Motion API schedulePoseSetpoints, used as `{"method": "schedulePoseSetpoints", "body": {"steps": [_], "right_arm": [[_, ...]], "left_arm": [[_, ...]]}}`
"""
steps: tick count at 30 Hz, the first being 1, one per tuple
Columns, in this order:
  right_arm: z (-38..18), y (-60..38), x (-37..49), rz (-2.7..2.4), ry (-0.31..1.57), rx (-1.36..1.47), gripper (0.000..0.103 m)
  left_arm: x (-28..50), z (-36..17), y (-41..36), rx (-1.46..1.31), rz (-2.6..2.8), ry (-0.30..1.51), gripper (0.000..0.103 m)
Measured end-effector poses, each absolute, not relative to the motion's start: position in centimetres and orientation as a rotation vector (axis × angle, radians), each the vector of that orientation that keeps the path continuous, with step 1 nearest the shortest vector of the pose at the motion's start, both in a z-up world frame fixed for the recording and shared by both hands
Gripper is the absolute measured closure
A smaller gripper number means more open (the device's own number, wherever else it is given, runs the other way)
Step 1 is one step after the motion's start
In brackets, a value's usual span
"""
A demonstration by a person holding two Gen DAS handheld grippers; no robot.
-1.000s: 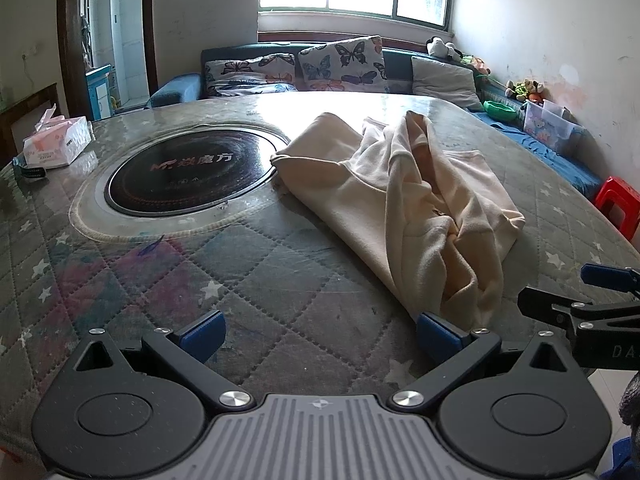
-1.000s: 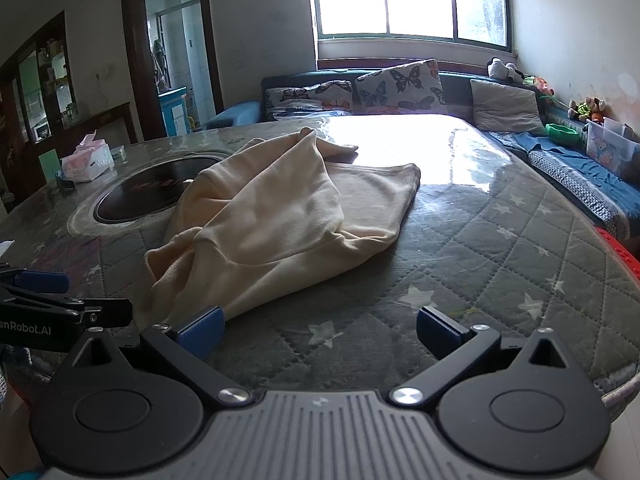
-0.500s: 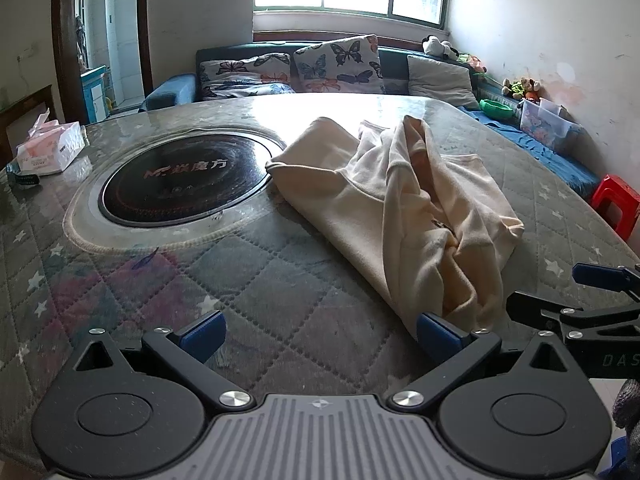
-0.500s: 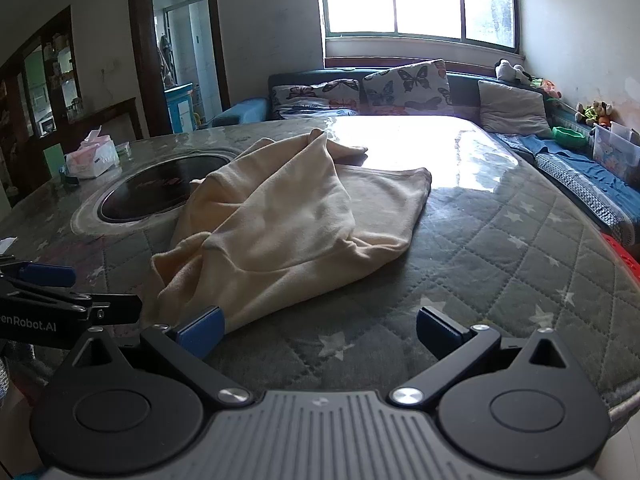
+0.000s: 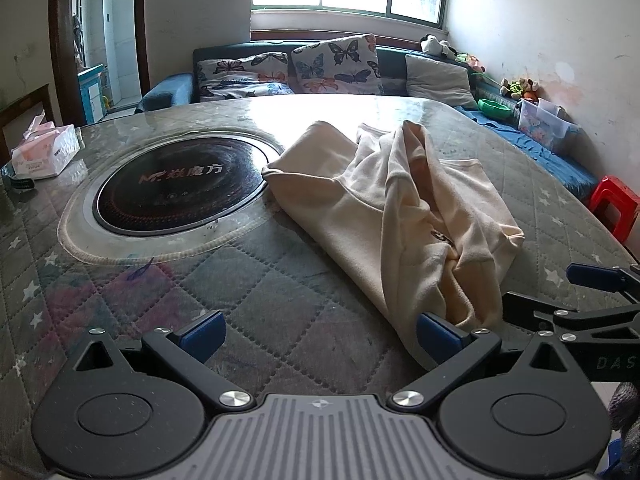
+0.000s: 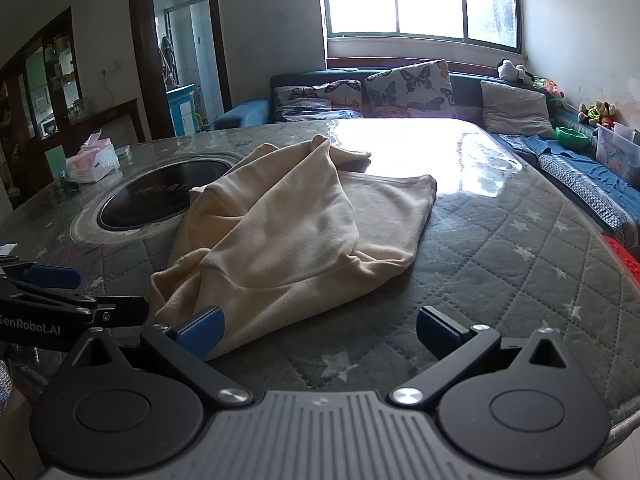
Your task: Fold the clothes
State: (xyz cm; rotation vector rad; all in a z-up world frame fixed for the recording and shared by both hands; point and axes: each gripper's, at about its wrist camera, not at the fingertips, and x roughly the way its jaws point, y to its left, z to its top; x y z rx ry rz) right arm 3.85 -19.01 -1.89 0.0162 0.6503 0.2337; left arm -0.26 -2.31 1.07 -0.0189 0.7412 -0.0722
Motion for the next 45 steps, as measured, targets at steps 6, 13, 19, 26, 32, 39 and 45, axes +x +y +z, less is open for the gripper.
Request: {"method": "schedulePoseSetpoints", "body": {"steps": [6,13,19,26,32,39,45], "right_arm": [[-1.5,-19.0,4.2,0.238,0.646,0.02,0.0],[-0.6,-18.9,5.6,0.246,0.637,0.023,0.0],[0.3,-19.1,7.4,0.243,0.631,0.02,0.0],[1.5,-19.7,10.7,0.234,0.629,0.026,0.004],[2.3,-20.4,13.9,0.219,0.626,0.04,0.012],[2.8,-20.9,16.7,0.223,0.63,0.062,0.021],[2.8,-20.5,19.1,0.247,0.65,0.062,0.028]], "left_arm": [[0.2,1.7,-2.3,-0.013,-0.088,0.732,0.0],[1.8,3.0,-2.3,0.001,-0.106,0.703,0.0],[4.2,4.6,-2.7,0.035,-0.133,0.649,0.0],[8.2,6.1,-3.9,0.074,-0.176,0.607,0.008],[12.4,5.8,-4.9,0.074,-0.243,0.637,0.029],[16.1,3.9,-5.6,0.051,-0.349,0.709,0.051],[17.4,2.1,-5.7,0.059,-0.375,0.753,0.086]]}}
